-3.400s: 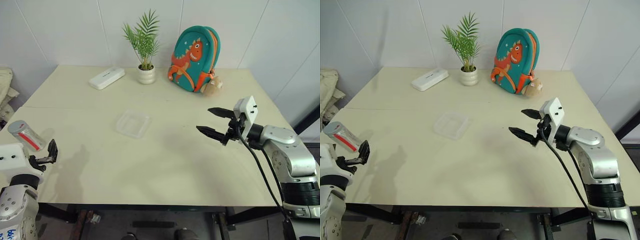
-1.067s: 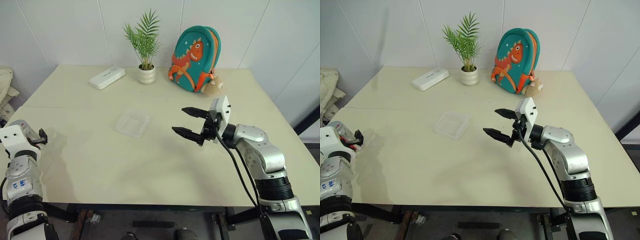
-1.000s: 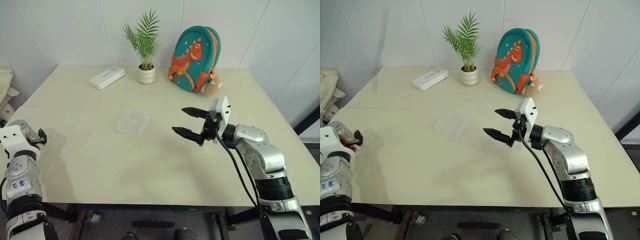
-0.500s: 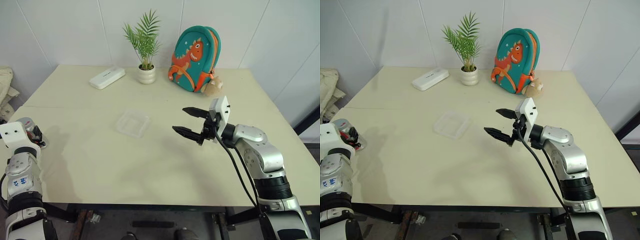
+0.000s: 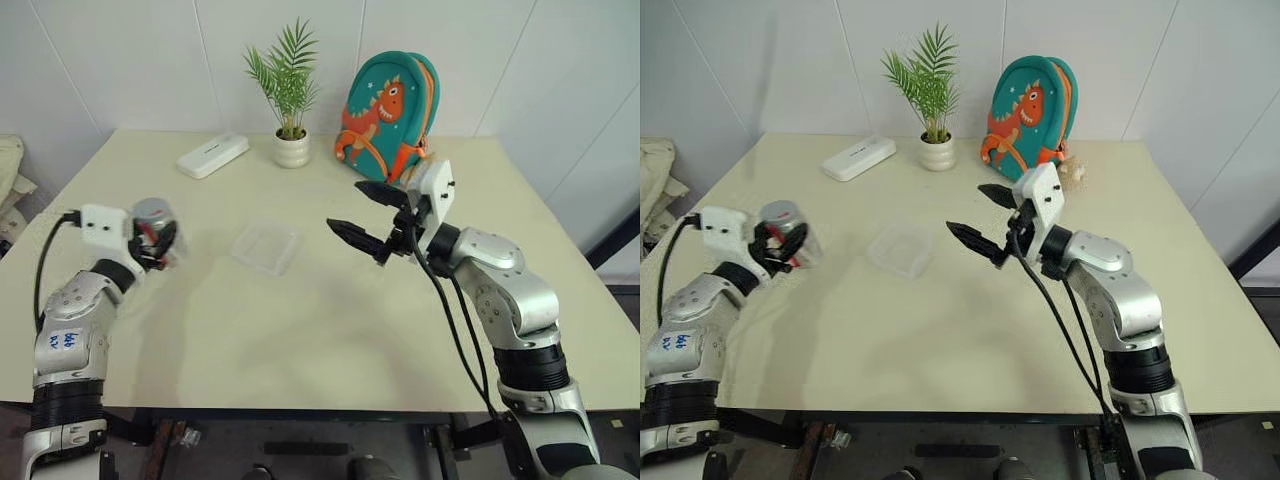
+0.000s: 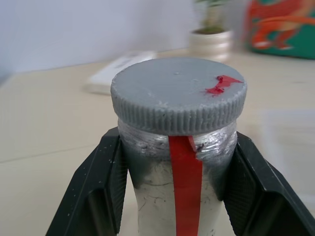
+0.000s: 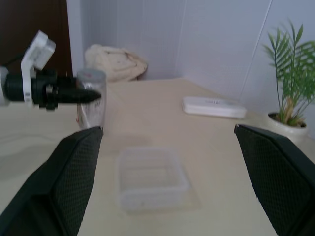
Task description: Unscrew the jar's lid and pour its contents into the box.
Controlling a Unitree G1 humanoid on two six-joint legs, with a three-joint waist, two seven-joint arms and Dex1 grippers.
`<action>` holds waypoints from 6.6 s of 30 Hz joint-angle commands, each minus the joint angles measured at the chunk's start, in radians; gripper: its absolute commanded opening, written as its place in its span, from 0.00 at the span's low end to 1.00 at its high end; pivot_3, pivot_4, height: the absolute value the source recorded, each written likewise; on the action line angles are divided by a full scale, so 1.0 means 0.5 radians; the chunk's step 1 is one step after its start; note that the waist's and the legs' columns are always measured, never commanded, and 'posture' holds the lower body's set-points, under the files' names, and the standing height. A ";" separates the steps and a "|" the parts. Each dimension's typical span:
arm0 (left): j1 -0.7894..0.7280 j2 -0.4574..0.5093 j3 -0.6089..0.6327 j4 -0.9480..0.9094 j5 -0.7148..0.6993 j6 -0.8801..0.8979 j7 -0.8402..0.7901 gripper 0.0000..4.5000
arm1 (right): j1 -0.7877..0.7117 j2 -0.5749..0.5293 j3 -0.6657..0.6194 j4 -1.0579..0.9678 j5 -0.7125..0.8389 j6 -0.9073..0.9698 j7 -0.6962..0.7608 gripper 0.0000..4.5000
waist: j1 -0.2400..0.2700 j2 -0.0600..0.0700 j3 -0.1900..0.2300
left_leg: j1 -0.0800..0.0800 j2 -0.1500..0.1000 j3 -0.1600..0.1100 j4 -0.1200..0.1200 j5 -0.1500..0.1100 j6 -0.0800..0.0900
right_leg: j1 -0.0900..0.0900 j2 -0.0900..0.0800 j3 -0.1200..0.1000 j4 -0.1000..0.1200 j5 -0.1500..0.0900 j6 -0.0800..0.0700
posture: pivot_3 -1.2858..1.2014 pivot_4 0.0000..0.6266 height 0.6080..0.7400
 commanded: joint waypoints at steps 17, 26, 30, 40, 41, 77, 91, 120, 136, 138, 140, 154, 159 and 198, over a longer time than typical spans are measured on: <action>-0.077 -0.087 -0.358 -0.613 -0.356 0.470 -0.668 0.49 | -0.086 0.379 0.320 -0.489 0.031 0.619 -0.574 1.00 | -0.006 0.000 0.000 | -0.001 0.000 -0.001 -0.002 0.001 0.000 | -0.002 0.000 0.000 -0.001 -0.001 -0.002 | 0.52 0.24 1.00; 0.043 -0.128 -0.374 -0.834 -0.340 0.453 -0.625 0.49 | -0.059 0.399 0.388 -0.494 0.043 0.646 -0.570 1.00 | -0.003 0.000 0.000 | -0.002 0.000 -0.001 -0.001 0.001 0.000 | -0.002 0.000 0.000 -0.001 -0.001 -0.002 | 0.52 0.24 1.00; 0.096 -0.141 -0.375 -0.895 -0.323 0.399 -0.626 0.49 | -0.029 0.388 0.439 -0.500 0.029 0.647 -0.544 1.00 | -0.002 0.000 0.000 | -0.002 0.000 -0.001 -0.002 0.001 0.000 | -0.002 0.000 0.000 -0.002 -0.001 -0.002 | 0.52 0.24 1.00; 0.115 -0.142 -0.388 -0.904 -0.299 0.273 -0.649 0.49 | -0.015 0.408 0.461 -0.462 0.006 0.649 -0.557 1.00 | -0.002 0.000 0.000 | -0.002 0.000 -0.001 -0.001 0.001 0.000 | -0.001 0.000 0.000 -0.003 -0.001 -0.002 | 0.52 0.24 1.00; 0.116 -0.141 -0.389 -0.901 -0.297 0.266 -0.652 0.49 | -0.016 0.412 0.458 -0.457 0.005 0.653 -0.563 1.00 | -0.002 0.000 0.000 | -0.002 0.000 -0.001 -0.001 0.001 0.000 | -0.001 0.000 0.000 -0.003 -0.001 -0.002 | 0.52 0.24 1.00; -0.122 -0.040 -0.511 -0.384 -0.284 0.128 -1.281 0.49 | -0.127 0.352 0.432 -0.470 0.326 0.485 0.250 0.59 | -0.003 0.000 0.000 | -0.002 0.000 -0.001 -0.003 0.000 0.000 | -0.001 0.001 -0.001 -0.007 -0.001 -0.002 | 0.52 0.24 1.00; -0.194 -0.062 -0.566 -0.274 -0.260 0.081 -1.480 0.49 | -0.146 0.372 0.440 -0.470 0.344 0.487 0.458 0.59 | 0.000 0.000 0.000 | -0.002 0.000 -0.001 -0.003 0.000 0.000 | -0.001 0.001 -0.001 -0.007 -0.001 -0.002 | 0.52 0.24 1.00; -0.256 -0.057 -0.601 -0.154 -0.295 -0.027 -1.700 0.49 | -0.174 0.367 0.446 -0.396 0.266 0.398 0.432 1.00 | -0.001 0.001 0.001 | -0.002 0.000 -0.002 -0.003 0.000 0.000 | -0.001 0.001 -0.002 -0.006 -0.001 -0.002 | 0.52 0.24 1.00; -0.293 0.036 -0.579 -0.180 -0.333 0.040 -1.833 0.49 | -0.206 0.305 0.488 -0.242 0.122 0.215 0.390 1.00 | -0.002 0.001 0.001 | -0.002 0.001 -0.003 -0.003 0.000 0.000 | -0.001 0.002 -0.003 -0.005 -0.002 -0.002 | 0.52 0.24 1.00; -0.274 0.064 -0.575 -0.212 -0.343 0.060 -1.852 0.49 | -0.223 0.309 0.492 -0.201 0.085 0.190 0.365 1.00 | -0.003 0.001 0.001 | -0.002 0.001 -0.003 -0.003 0.000 0.000 | -0.001 0.001 -0.003 -0.005 -0.002 -0.002 | 0.52 0.24 1.00; -0.264 0.088 -0.568 -0.231 -0.342 0.066 -1.863 0.49 | -0.240 0.313 0.487 -0.180 0.081 0.188 0.358 1.00 | -0.003 0.001 0.001 | -0.002 0.001 -0.003 -0.002 0.000 0.000 | -0.001 0.001 -0.003 -0.005 -0.002 -0.002 | 0.52 0.24 1.00; -0.269 0.120 -0.540 -0.265 -0.334 0.054 -1.839 0.49 | -0.261 0.327 0.533 -0.099 0.046 0.212 0.350 1.00 | -0.001 0.001 0.001 | -0.002 0.001 -0.003 -0.003 0.000 0.000 | -0.001 0.001 -0.003 -0.005 -0.002 -0.003 | 0.52 0.24 1.00; -0.262 0.132 -0.539 -0.280 -0.340 0.072 -1.840 0.49 | -0.272 0.335 0.538 -0.063 0.005 0.209 0.327 1.00 | -0.002 0.001 0.001 | -0.002 0.001 -0.003 -0.003 0.000 0.000 | -0.001 0.001 -0.003 -0.005 -0.002 -0.003 | 0.52 0.24 1.00; -0.124 0.229 -0.391 -0.368 -0.387 0.152 -1.821 0.45 | -0.149 -0.090 0.304 -0.320 0.121 0.447 0.273 1.00 | 0.002 0.001 0.001 | -0.002 0.001 -0.003 -0.003 0.000 0.000 | -0.001 0.001 -0.003 -0.006 -0.002 -0.003 | 0.52 0.24 1.00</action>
